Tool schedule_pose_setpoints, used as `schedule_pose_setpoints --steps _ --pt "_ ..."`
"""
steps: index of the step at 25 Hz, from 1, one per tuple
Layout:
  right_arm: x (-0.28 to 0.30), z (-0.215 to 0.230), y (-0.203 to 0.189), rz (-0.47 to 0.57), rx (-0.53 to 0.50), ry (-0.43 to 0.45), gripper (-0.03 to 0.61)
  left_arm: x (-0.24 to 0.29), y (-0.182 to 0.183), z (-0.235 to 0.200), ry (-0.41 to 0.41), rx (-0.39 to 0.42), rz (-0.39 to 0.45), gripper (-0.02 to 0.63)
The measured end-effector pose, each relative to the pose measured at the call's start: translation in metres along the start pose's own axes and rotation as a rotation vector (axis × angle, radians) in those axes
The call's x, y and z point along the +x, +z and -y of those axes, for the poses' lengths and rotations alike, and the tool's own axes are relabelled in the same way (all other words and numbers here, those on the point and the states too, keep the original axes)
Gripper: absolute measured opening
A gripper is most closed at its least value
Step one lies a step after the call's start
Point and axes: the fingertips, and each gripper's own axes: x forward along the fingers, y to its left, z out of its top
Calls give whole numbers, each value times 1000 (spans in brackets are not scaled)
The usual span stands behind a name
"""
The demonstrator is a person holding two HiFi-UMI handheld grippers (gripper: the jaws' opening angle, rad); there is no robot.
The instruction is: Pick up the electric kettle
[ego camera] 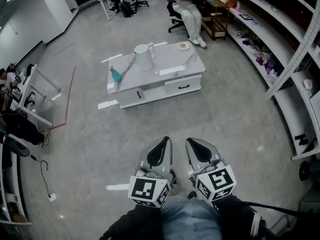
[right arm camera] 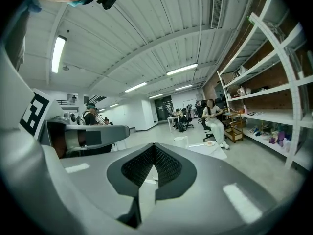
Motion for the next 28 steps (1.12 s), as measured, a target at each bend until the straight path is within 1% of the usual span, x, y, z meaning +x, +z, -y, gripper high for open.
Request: schedule_pose_setpoints --steps 5,12,15,20,24,28 --pt "53 -12 21 -5 -38 18 25 16 24 -50 14 -8 34 3" --pt "108 -29 33 -5 -69 22 25 25 37 -103 13 -26 71 3" --pt "122 -35 33 -13 -74 18 25 23 34 -118 14 -40 75 3" --pt "138 -32 36 -11 -75 -1 25 24 25 -137 26 -69 50 3" --pt "153 -23 35 -9 -72 2 25 37 17 -146 34 -75 37 3" --pt "173 -11 37 -14 -56 9 25 58 19 -158 45 -72 19 3"
